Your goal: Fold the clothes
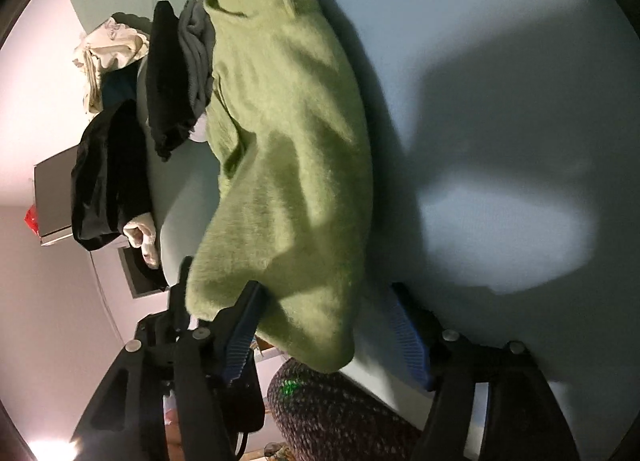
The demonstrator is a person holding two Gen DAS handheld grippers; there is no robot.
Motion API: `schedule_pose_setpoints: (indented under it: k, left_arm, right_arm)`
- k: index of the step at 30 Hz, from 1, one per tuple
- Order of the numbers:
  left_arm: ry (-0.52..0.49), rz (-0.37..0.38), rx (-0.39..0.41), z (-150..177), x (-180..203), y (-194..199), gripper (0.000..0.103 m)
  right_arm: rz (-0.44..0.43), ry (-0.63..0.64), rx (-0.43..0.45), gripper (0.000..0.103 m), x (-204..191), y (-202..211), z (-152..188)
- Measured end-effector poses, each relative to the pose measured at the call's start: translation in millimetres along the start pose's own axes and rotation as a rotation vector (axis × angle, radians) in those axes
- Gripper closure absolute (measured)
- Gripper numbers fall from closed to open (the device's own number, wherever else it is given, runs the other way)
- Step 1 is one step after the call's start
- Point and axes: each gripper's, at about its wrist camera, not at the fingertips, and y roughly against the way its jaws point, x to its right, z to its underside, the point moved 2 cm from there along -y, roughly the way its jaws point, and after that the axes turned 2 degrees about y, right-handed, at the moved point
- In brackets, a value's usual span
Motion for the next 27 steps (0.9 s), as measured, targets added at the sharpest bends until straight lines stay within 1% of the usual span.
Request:
schedule_pose_setpoints:
  k: [1,2,3,4,5,6,7,9,11,15,17,18,19,21,22,24,25,26,27]
  left_arm:
    - [-0.005,-0.003,0.005,-0.5,0.7,1.0,0.093]
    - [-0.014,-0.011,0.012,-1.4,1.4,2.6,0.093]
    - [-0.022,-0.018,0.020,-2.3,2.1,4.2,0.093]
    - [-0.038,-0.038,0.034,-3.1,3.4,6.7,0.093]
    - [-0.070,-0.063,0.051,-2.1,3.9,13.1,0.093]
    - [-0.102,-0.087,0.067,-0.9,5.0,19.6,0.093]
    - [-0.155,-0.094,0.077,3.1,14.9,25.8,0.093]
    - [-0.262,-0.109,0.096,11.3,35.0,38.4,0.098]
    - [-0.389,-0.066,0.090,30.2,71.6,54.0,0.100]
    - [-0.663,0.107,0.043,90.3,167.5,98.6,0.101]
    - [-0.761,0.118,0.048,113.3,191.6,117.1,0.101]
    - [-0.809,0.122,0.051,124.6,203.2,125.8,0.101]
    - [-0.837,0.098,0.066,130.9,206.0,126.2,0.101]
    - [-0.902,0.051,0.096,138.2,205.1,121.0,0.100]
    - [-0.938,0.027,0.111,139.4,201.7,115.8,0.097]
    - [-1.010,-0.019,0.141,142.1,194.6,106.2,0.078]
    - [-1.050,-0.028,0.128,147.9,184.4,112.0,0.055]
    - [-1.091,-0.037,0.116,153.8,174.4,117.6,0.038]
    - [-1.125,-0.034,0.105,160.1,167.6,118.4,0.036]
  right_arm:
    - [-0.010,-0.005,0.005,0.036,-1.5,-2.0,-1.2]
    - [-0.016,-0.012,0.005,0.047,-2.1,-3.3,-2.8]
    - [-0.007,-0.020,-0.001,0.059,-1.7,-4.3,-4.4]
    - [0.005,-0.025,-0.006,0.083,-1.3,-4.7,-5.8]
    - [0.023,-0.015,-0.007,0.090,-3.0,-2.5,-6.0]
    - [0.036,0.015,0.001,0.091,-10.3,2.4,-5.2]
    - [0.039,0.048,0.015,0.092,-19.3,9.5,-4.1]
    - [0.017,0.113,0.069,0.093,-49.3,33.5,-3.1]
    - [-0.028,0.173,0.131,0.093,-86.0,61.3,-2.8]
    - [-0.107,0.372,0.245,0.093,-176.8,119.9,12.9]
    - [-0.194,0.469,0.281,0.093,-217.6,147.0,30.2]
    - [-0.217,0.517,0.300,0.093,-236.0,157.0,38.9]
    - [-0.217,0.553,0.316,0.093,-247.9,163.7,45.2]
    - [-0.178,0.631,0.347,0.093,-269.8,173.7,57.3]
    - [-0.159,0.657,0.352,0.093,-276.0,174.7,60.5]
    - [-0.146,0.679,0.337,0.093,-285.0,174.2,64.2]
    - [-0.148,0.683,0.323,0.093,-287.9,173.9,65.5]
    - [-0.150,0.688,0.312,0.093,-289.0,175.6,67.0]
    - [-0.149,0.695,0.306,0.093,-289.7,177.7,68.9]
